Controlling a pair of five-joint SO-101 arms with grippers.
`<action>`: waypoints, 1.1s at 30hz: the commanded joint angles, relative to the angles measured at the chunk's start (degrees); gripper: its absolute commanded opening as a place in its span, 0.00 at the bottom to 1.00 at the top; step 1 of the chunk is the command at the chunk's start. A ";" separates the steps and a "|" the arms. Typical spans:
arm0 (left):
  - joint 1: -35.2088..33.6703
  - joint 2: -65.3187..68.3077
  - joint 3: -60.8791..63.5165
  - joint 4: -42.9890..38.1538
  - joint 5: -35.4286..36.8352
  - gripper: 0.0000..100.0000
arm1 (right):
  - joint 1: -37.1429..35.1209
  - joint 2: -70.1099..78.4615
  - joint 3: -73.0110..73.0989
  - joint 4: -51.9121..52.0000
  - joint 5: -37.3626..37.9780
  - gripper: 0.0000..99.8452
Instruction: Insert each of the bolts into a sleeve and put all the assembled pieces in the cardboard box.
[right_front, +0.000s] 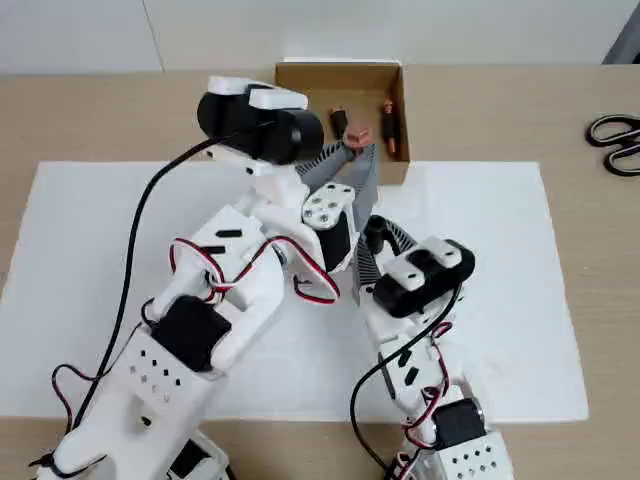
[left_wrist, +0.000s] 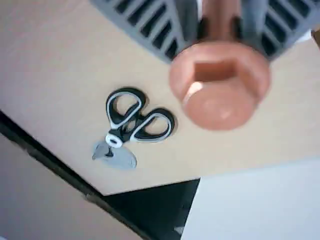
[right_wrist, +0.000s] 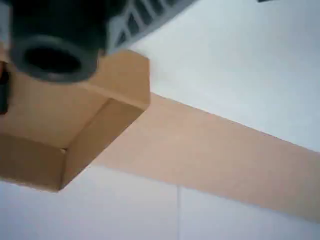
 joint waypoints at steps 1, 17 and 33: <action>-0.18 -2.81 -0.22 1.05 -0.18 0.01 | 0.40 -1.89 0.26 -3.38 4.48 0.00; 0.00 -2.73 -0.13 2.99 -0.18 0.01 | -2.42 -7.43 0.00 -2.42 8.97 0.00; 4.57 -2.55 0.04 6.24 1.23 0.01 | -2.51 -7.43 0.00 -2.68 8.70 0.00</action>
